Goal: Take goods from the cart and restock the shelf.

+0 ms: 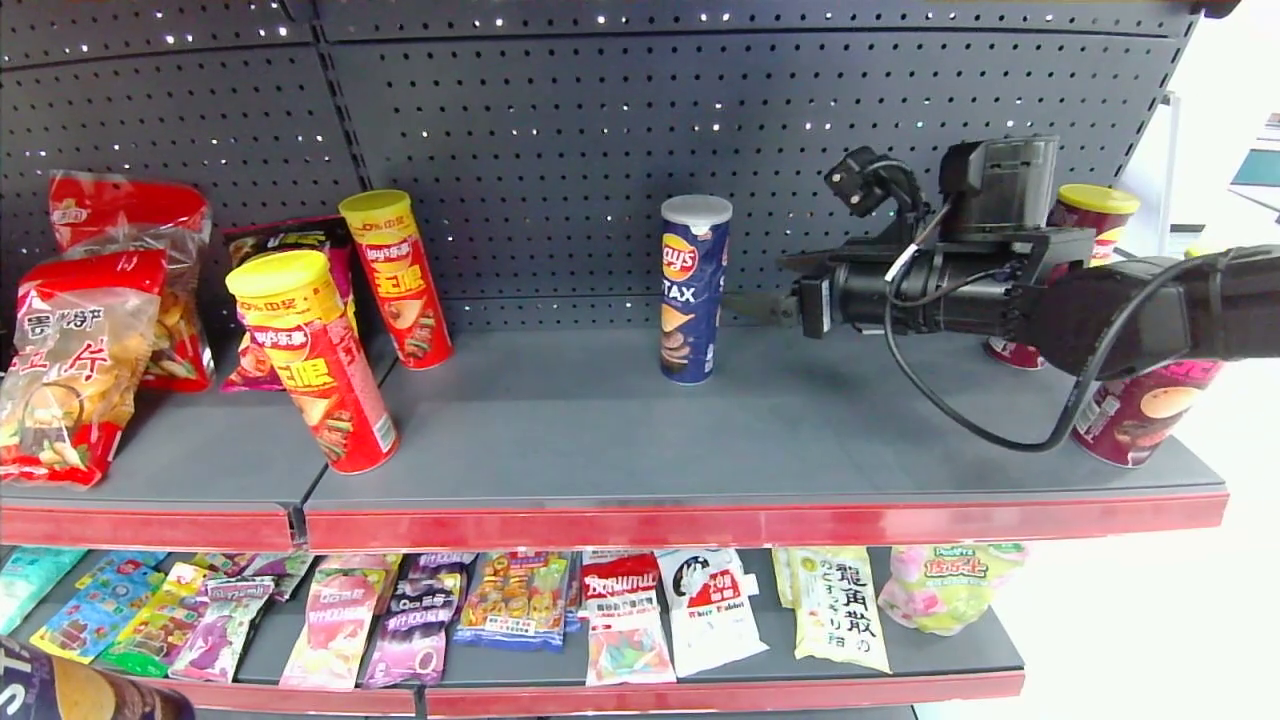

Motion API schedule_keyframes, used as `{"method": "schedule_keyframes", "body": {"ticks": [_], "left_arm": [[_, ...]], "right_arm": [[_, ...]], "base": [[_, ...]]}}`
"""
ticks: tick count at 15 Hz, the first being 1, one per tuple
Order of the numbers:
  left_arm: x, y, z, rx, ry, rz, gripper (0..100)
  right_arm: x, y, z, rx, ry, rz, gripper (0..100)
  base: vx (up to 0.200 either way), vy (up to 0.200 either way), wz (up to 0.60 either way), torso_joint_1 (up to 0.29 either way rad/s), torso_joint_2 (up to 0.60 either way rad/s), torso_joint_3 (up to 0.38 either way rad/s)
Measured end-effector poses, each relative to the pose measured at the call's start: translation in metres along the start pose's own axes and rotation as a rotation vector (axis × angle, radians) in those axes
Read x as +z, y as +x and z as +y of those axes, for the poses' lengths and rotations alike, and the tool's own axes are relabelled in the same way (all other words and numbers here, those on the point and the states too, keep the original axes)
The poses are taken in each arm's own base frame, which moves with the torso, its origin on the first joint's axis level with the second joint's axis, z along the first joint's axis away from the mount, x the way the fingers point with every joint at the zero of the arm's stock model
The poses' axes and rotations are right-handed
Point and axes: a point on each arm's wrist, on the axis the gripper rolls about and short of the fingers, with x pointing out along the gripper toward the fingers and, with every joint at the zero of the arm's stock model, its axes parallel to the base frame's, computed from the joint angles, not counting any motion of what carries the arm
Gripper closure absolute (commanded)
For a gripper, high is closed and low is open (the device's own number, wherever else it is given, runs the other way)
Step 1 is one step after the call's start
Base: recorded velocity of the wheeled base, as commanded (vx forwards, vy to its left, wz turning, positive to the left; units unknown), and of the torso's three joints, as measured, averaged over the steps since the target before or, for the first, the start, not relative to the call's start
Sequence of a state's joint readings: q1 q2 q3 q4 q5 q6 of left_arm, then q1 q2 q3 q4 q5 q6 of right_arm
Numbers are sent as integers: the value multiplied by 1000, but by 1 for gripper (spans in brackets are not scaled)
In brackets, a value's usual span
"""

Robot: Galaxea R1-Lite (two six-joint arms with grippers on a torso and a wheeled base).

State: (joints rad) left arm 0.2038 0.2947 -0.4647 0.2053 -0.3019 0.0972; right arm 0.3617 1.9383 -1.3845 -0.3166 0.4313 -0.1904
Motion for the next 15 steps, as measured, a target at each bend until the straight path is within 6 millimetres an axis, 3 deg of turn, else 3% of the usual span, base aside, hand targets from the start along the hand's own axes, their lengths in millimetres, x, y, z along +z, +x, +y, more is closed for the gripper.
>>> {"method": "schedule_keyframes", "body": {"ticks": [15], "left_arm": [[-3, 0, 0, -3, 20, 20, 100]], "right_arm": [[8, 52, 0, -12, 31, -51, 0]], "base": [[0, 0, 0, 0, 0, 0]]}}
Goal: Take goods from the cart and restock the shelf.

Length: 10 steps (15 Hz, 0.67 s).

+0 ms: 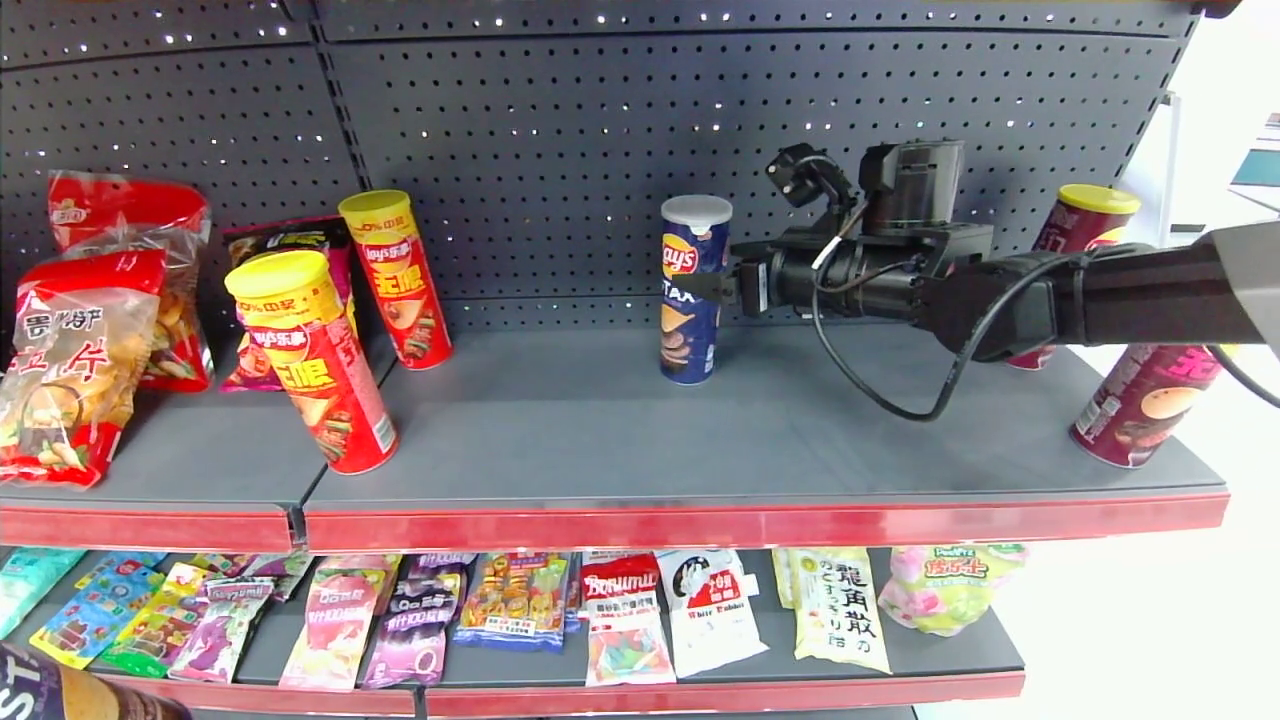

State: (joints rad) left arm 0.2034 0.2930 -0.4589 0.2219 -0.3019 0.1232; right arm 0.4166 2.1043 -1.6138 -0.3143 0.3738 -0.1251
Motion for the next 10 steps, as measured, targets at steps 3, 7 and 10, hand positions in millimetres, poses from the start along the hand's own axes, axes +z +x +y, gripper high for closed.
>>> {"method": "schedule_keyframes", "body": {"ticks": [3, 7, 10], "left_arm": [[-1, 0, 0, 0, 0, 5, 100], [-1, 0, 0, -2, 5, 9, 100], [-2, 0, 0, -3, 5, 13, 100]], "right_arm": [[1, 6, -3, -4, -3, -10, 0], [0, 15, -6, -6, -8, -20, 0], [2, 22, -5, 0, -16, -36, 0]], "base": [[0, 0, 0, 0, 0, 0], [0, 0, 0, 0, 0, 0], [0, 0, 0, 0, 0, 0]]}}
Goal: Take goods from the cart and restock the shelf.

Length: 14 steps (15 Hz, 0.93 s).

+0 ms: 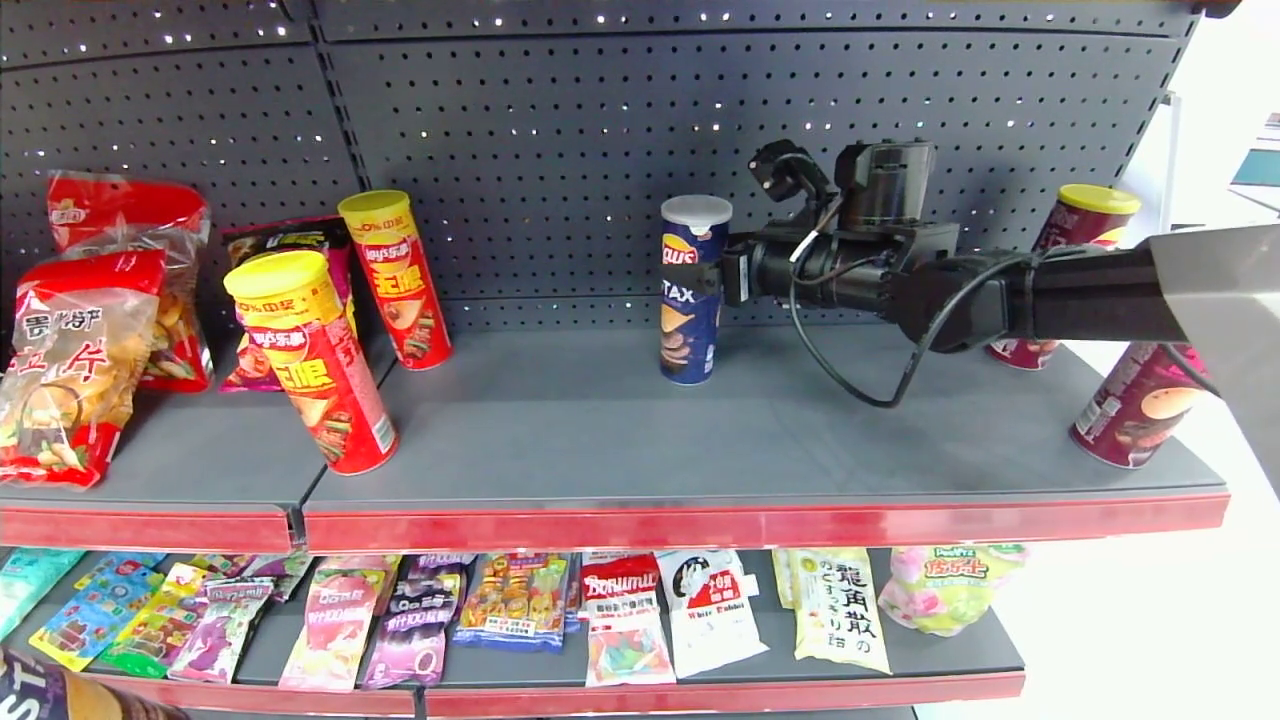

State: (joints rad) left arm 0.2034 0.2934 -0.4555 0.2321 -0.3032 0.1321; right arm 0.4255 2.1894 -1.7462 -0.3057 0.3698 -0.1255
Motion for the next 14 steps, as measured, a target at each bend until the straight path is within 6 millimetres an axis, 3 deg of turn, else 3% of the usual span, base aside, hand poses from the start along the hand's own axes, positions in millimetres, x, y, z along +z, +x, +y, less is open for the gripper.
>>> {"method": "schedule_keyframes", "body": {"ticks": [8, 9, 14], "left_arm": [[-3, 1, 0, -2, 1, 13, 100], [-4, 1, 0, -3, -1, 20, 100], [-5, 0, -1, -3, -1, 22, 100]], "right_arm": [[-6, 15, -1, -8, -7, -9, 0], [-7, 17, -2, -13, -15, -15, 100], [-9, 21, -4, -22, -15, -11, 100]], "base": [[0, 0, 0, 0, 0, 0], [0, 0, 0, 0, 0, 0], [0, 0, 0, 0, 0, 0]]}}
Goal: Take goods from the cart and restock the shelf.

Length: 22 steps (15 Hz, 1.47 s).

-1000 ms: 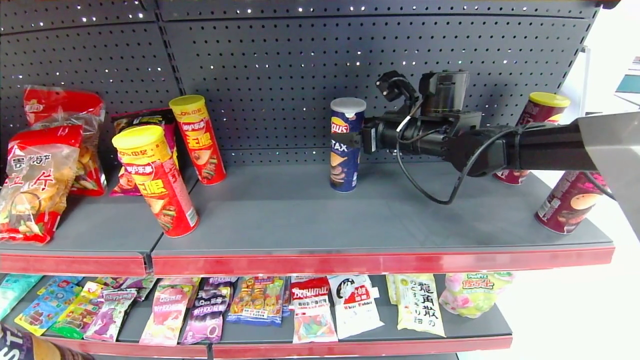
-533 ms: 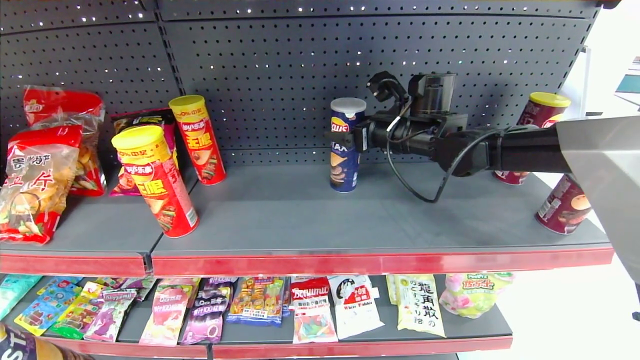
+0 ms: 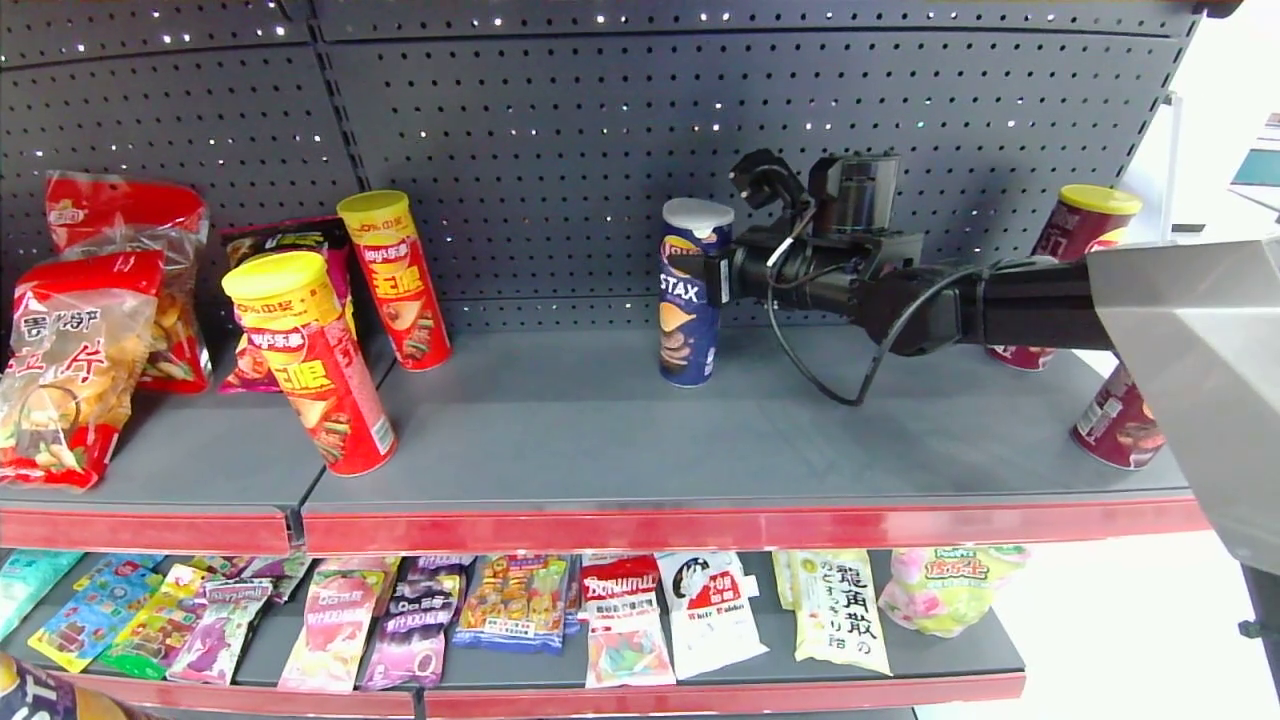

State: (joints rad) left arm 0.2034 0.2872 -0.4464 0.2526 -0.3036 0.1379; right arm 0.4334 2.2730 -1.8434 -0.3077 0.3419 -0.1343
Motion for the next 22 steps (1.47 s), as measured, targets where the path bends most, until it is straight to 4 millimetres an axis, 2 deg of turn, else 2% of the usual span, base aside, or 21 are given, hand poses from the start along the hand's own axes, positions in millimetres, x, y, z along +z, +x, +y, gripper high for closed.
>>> {"method": "schedule_keyframes", "body": {"ticks": [3, 6, 11, 15, 22], "left_arm": [[-1, 0, 0, -3, -1, 4, 100], [-5, 1, 0, -8, -1, 12, 100], [-12, 2, -1, -24, -5, 25, 100], [-14, 3, -2, -33, -8, 30, 100], [-16, 4, -2, -35, -10, 36, 100]], "right_arm": [[1, -3, 2, 8, 0, 6, 100], [5, -18, 14, 50, 11, 35, 100], [19, -78, 40, 200, 28, 105, 100], [17, -110, 43, 340, -63, 80, 100], [9, -124, 35, 401, -40, 81, 100]], "base": [[0, 0, 0, 0, 0, 0], [0, 0, 0, 0, 0, 0], [0, 0, 0, 0, 0, 0], [0, 0, 0, 0, 0, 0], [0, 0, 0, 0, 0, 0]]}}
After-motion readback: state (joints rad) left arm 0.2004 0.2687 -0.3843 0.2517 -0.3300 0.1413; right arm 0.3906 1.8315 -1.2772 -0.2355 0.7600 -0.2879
